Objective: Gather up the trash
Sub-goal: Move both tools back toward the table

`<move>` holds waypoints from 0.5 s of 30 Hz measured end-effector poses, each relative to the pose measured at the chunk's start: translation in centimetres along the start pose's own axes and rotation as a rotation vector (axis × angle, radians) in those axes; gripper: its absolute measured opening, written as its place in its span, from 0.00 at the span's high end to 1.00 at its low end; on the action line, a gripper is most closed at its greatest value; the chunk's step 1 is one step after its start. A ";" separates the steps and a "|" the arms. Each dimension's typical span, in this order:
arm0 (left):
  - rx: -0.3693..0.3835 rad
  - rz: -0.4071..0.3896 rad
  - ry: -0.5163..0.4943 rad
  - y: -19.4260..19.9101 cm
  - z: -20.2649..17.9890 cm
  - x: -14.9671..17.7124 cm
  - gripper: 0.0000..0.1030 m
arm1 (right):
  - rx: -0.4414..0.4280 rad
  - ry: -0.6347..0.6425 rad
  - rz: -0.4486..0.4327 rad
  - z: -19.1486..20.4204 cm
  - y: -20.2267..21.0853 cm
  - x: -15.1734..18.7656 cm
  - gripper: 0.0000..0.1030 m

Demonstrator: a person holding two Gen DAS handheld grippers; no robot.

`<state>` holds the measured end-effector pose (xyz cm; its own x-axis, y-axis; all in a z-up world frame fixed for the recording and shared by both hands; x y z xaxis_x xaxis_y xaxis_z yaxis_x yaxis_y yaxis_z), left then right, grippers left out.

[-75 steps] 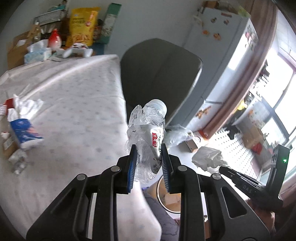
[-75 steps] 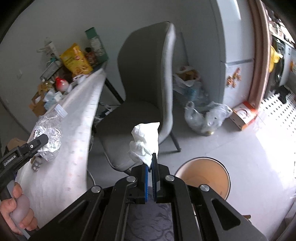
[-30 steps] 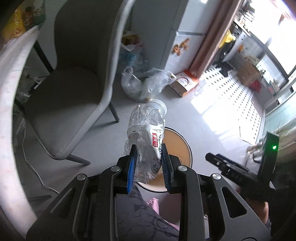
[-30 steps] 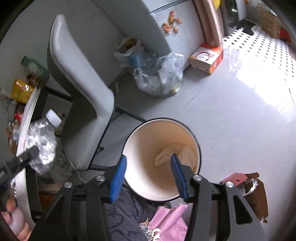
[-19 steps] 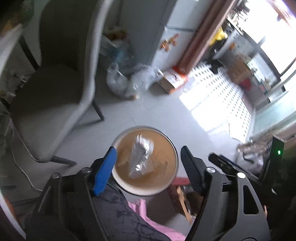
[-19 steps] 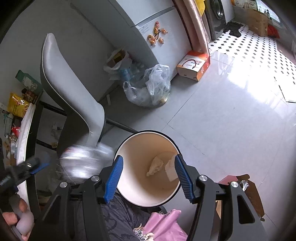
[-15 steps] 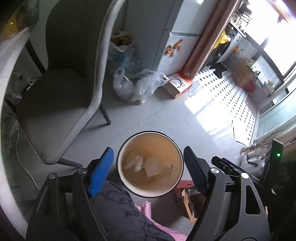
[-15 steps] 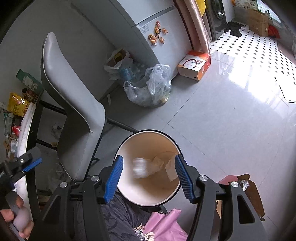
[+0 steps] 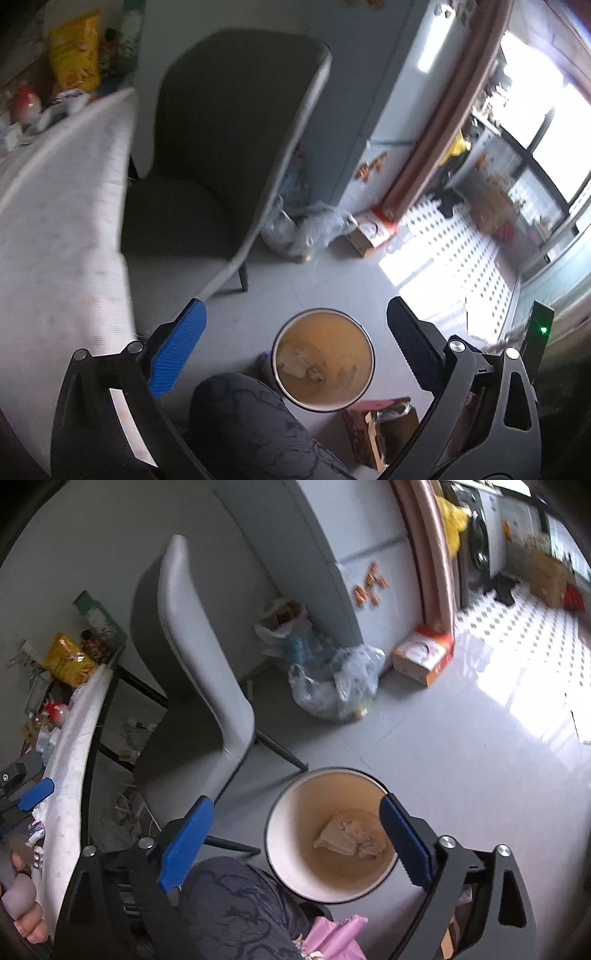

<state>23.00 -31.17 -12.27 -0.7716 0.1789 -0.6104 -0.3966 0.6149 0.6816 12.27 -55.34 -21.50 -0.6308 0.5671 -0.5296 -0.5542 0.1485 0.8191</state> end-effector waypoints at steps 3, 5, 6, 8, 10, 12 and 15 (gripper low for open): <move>0.001 -0.053 0.023 2.5 1.1 -0.2 0.06 | -0.020 0.032 -0.040 2.2 1.6 -0.3 0.07; 0.004 -0.093 0.041 4.2 1.9 -0.3 0.06 | -0.032 0.052 -0.054 3.6 2.4 -0.5 0.07; 0.005 -0.115 0.049 5.2 2.3 -0.4 0.06 | -0.038 0.067 -0.060 4.6 2.9 -0.5 0.07; -0.005 -0.144 0.062 6.4 3.1 -0.4 0.06 | -0.044 0.087 -0.071 5.9 3.7 -0.6 0.07; -0.014 -0.169 0.078 7.7 3.9 -0.4 0.06 | -0.057 0.107 -0.088 7.5 4.7 -0.7 0.07; -0.024 -0.204 0.090 9.3 4.8 -0.5 0.06 | -0.072 0.126 -0.107 9.2 5.8 -0.7 0.07; -0.057 -0.271 0.089 11.8 6.0 -0.3 0.06 | -0.093 0.149 -0.126 11.2 7.0 -0.4 0.07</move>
<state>21.51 -19.37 -6.40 -0.6733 -0.0559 -0.7373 -0.6196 0.5868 0.5213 14.77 -45.47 -13.08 -0.6232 0.4216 -0.6587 -0.6770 0.1308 0.7243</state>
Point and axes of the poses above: each gripper's, at about its wrist camera, not at the fingertips, and y roughly against the way its jaws point, z to its left, x to its underside, the point moved 5 cm from there along -y, roughly the way its jaws point, and after that the axes turned 13 degrees about x, right-handed, at the moved point
